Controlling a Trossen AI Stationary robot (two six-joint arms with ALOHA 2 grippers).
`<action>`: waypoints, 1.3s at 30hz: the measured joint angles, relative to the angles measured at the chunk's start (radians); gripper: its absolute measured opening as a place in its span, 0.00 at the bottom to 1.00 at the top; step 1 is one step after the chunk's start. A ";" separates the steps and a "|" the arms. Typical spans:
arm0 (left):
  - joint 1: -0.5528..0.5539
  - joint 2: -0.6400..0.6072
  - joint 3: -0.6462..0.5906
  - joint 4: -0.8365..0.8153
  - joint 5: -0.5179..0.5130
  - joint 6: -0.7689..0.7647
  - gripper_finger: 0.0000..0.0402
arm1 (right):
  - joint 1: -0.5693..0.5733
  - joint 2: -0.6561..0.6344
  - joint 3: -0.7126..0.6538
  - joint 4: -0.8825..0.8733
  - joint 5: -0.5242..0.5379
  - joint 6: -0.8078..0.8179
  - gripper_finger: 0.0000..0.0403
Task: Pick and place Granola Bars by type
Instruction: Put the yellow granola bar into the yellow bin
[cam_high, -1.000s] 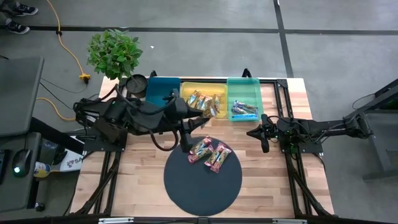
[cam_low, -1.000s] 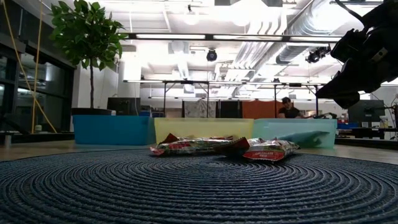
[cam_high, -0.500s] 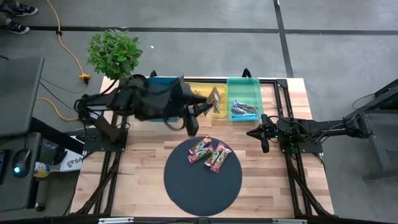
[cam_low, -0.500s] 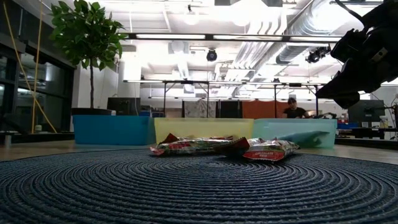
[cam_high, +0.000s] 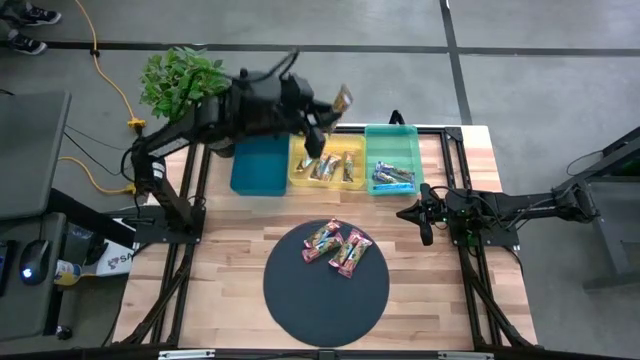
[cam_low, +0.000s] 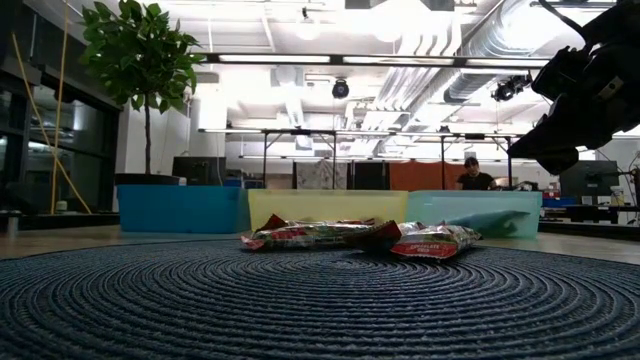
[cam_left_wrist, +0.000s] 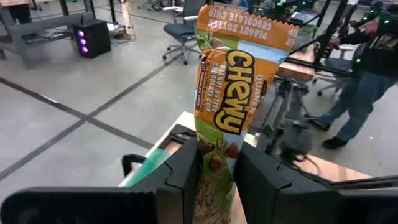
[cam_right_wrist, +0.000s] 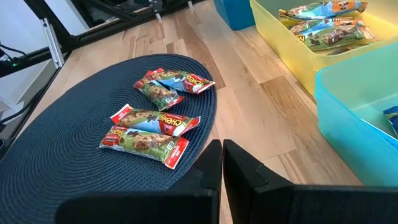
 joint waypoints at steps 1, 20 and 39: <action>0.029 0.000 0.000 0.002 0.029 0.011 0.23 | 0.000 0.000 0.000 0.000 0.000 0.000 0.00; 0.414 0.082 -0.001 0.036 0.390 0.046 0.23 | 0.000 0.000 0.000 0.000 0.000 0.000 0.00; 0.411 0.093 -0.001 0.001 0.278 -0.286 0.23 | 0.000 0.000 0.000 0.000 0.000 0.000 0.00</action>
